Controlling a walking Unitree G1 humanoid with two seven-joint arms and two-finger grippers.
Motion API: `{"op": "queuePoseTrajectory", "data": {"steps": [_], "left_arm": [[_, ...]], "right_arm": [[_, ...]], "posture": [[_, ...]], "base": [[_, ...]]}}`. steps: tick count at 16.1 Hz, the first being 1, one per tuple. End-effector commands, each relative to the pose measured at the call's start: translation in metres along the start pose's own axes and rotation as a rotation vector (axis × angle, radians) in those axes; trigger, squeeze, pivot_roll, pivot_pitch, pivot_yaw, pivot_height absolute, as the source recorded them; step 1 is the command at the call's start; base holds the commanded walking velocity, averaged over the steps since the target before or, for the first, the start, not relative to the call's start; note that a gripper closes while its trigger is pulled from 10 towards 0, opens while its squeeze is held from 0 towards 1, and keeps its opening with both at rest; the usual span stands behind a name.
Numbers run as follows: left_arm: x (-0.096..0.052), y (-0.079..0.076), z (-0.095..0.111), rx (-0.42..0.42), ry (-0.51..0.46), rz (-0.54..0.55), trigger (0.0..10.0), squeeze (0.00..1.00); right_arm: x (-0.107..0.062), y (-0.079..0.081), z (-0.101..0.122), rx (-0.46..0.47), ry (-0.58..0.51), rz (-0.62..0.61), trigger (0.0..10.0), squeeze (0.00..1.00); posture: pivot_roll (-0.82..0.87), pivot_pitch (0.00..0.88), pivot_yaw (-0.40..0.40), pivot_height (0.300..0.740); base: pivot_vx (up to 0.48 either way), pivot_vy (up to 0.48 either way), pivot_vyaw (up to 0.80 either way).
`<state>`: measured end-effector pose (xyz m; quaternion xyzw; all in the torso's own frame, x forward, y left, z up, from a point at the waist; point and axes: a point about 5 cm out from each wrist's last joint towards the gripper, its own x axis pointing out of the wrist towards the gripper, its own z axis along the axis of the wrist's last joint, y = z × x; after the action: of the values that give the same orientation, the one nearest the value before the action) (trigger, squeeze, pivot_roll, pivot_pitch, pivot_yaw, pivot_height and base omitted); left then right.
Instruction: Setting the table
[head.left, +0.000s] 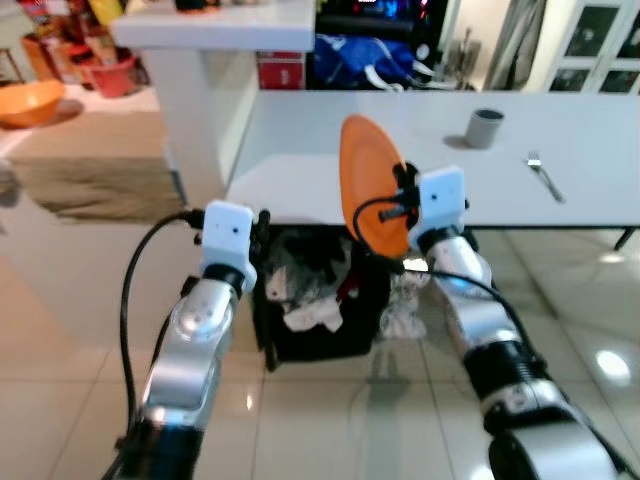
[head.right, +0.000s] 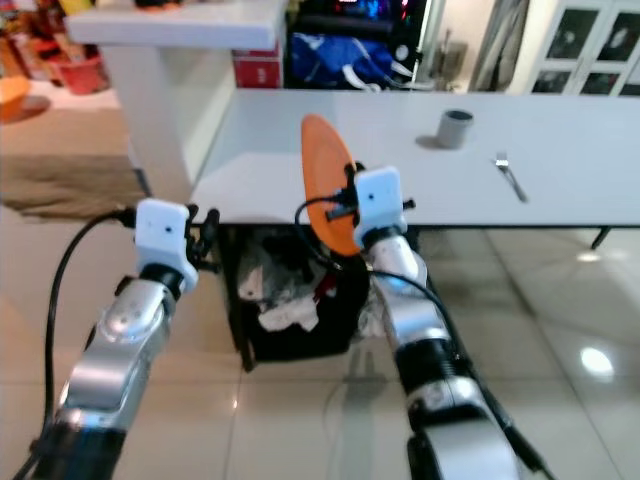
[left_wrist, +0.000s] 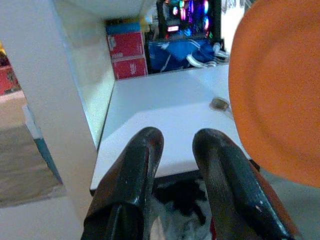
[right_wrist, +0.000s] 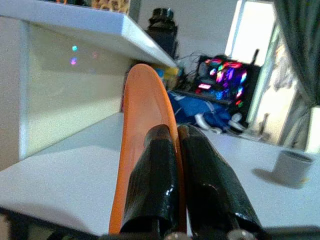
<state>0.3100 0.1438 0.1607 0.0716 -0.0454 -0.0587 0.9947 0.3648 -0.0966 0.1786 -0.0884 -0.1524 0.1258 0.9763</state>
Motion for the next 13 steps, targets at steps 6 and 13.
{"op": "queuePoseTrajectory", "data": {"steps": [6,13], "left_arm": [[0.002,0.0,0.0025,-0.006,-0.006,-0.011,10.0,0.0],[0.0033,0.0015,0.001,0.006,-0.002,0.017,10.0,0.0]], "right_arm": [[0.0069,0.0047,0.0152,0.006,-0.072,0.018,0.0,0.0],[0.0086,0.0029,0.0164,-0.002,-0.072,0.029,0.0,0.0]], "posture": [[-0.01,0.0,0.014,0.74],[-0.02,0.0,0.002,0.74]], "base": [[0.309,-0.364,0.0],[0.131,-0.151,0.0]]}}
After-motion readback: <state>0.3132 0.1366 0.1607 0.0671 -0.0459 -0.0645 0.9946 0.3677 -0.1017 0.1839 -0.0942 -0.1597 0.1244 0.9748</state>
